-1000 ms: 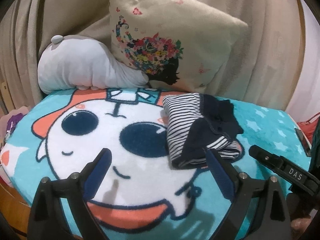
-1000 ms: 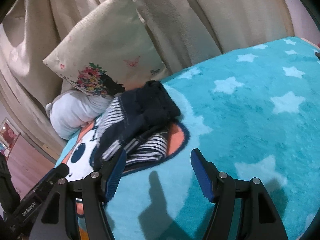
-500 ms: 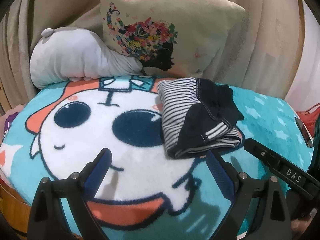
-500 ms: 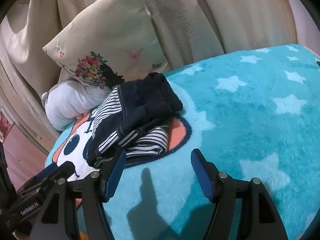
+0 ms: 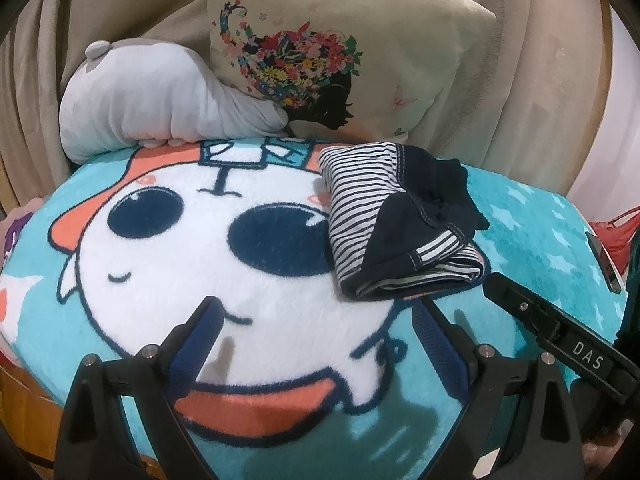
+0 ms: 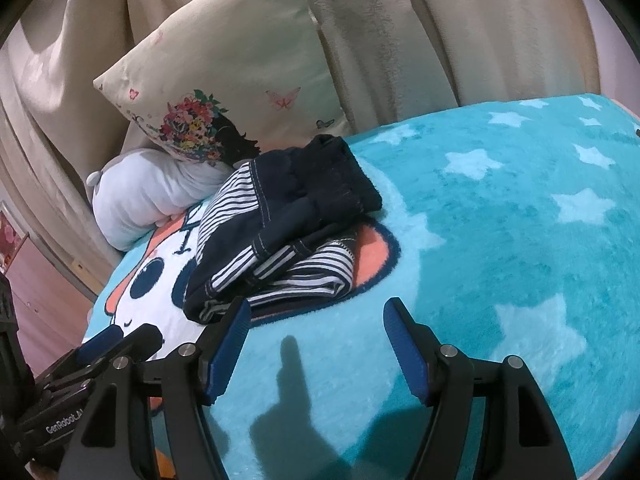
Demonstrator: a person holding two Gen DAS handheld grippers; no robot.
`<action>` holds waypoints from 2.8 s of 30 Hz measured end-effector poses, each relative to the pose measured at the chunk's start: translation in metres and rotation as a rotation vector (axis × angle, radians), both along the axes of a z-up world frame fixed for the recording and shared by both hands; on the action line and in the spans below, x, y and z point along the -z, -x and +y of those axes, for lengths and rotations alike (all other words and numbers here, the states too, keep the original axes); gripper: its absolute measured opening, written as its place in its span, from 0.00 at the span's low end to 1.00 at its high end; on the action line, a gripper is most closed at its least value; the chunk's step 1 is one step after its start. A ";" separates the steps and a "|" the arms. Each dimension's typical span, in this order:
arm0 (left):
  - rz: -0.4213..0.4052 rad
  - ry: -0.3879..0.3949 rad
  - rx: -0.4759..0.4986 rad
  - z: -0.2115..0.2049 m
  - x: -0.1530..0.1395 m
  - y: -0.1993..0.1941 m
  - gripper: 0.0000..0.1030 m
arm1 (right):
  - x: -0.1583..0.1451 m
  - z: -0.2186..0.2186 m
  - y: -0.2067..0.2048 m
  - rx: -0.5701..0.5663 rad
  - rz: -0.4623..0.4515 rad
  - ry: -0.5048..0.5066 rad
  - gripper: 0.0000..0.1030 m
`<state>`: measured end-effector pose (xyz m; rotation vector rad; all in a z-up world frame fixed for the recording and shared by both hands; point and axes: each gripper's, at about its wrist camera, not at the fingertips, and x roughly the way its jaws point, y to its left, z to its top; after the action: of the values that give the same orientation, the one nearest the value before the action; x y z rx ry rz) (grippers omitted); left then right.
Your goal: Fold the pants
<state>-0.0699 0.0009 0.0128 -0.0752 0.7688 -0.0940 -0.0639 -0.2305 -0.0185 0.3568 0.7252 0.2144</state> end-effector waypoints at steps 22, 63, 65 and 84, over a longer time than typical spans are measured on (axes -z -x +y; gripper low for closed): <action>0.028 0.035 -0.021 0.010 0.008 -0.004 0.92 | 0.004 0.004 -0.003 -0.001 0.013 0.010 0.72; 0.025 -0.121 0.006 -0.039 0.010 -0.008 0.92 | 0.010 -0.060 0.012 0.100 -0.067 -0.087 0.72; 0.025 -0.120 0.007 -0.040 0.010 -0.008 0.92 | 0.010 -0.060 0.013 0.100 -0.065 -0.089 0.72; 0.000 -0.041 0.003 -0.016 0.004 0.001 0.92 | 0.002 -0.037 0.016 0.077 -0.060 -0.035 0.73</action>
<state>-0.0709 -0.0151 0.0091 -0.0350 0.7702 -0.0811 -0.0799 -0.2679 -0.0206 0.4092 0.6484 0.1642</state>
